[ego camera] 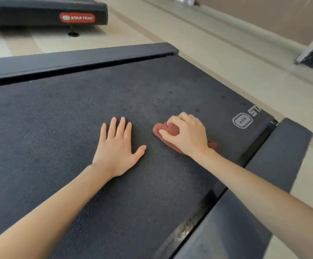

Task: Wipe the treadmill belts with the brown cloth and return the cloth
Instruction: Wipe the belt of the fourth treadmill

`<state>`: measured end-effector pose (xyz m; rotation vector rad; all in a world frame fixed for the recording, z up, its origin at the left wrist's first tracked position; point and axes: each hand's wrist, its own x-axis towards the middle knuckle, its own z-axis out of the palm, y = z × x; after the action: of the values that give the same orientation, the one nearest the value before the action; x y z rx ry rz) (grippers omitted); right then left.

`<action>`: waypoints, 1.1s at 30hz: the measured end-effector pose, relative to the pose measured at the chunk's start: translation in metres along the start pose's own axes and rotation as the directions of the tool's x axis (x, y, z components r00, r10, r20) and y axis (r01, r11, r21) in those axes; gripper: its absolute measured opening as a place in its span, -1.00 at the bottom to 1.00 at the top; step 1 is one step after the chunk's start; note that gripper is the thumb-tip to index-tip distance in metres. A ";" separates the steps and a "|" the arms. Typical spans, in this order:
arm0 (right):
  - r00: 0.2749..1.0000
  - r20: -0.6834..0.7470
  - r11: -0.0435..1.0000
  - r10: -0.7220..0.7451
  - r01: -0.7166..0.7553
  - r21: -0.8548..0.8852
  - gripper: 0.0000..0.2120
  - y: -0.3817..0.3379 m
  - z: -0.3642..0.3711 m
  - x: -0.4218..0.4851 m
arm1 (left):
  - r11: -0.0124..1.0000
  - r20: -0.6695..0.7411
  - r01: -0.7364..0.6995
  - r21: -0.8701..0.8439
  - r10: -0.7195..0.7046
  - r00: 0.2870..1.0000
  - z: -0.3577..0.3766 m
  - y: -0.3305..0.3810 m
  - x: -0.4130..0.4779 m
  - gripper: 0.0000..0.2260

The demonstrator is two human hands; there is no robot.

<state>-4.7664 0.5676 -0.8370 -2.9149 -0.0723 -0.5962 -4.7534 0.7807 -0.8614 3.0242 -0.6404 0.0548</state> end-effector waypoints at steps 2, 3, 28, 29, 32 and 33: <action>1.000 -0.009 1.000 -0.013 0.013 0.015 -0.73 -0.008 -0.014 -0.038 | 1.000 0.006 -0.003 0.008 0.003 1.000 0.000 0.001 0.000 -0.23; 0.999 -0.036 1.000 -0.015 0.016 0.017 -0.73 -0.012 -0.020 -0.055 | 1.000 0.010 -0.002 0.017 0.002 1.000 0.001 0.001 0.000 -0.23; 0.980 -0.011 0.974 -0.198 0.198 0.106 -0.69 0.001 0.090 0.191 | 0.986 -0.015 0.126 -0.108 -0.129 0.992 -0.007 -0.003 0.012 -0.22; 0.974 -0.021 0.969 -0.224 0.225 0.104 -0.68 0.003 0.088 0.188 | 0.984 -0.018 0.137 -0.113 -0.140 0.990 -0.008 -0.002 0.012 -0.23; 0.958 0.011 0.949 -0.288 0.284 0.136 -0.68 0.015 0.067 0.152 | 0.983 0.009 0.150 -0.106 -0.150 0.989 -0.013 0.004 0.011 -0.24; 0.948 0.028 0.937 -0.317 0.309 0.163 -0.69 0.021 0.057 0.133 | 0.983 0.020 0.150 -0.104 -0.149 0.989 -0.014 0.005 0.011 -0.24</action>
<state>-4.6208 0.5582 -0.8394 -2.7823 -0.5737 -0.5282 -4.7462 0.7722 -0.8462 2.9614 -0.4008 -0.0030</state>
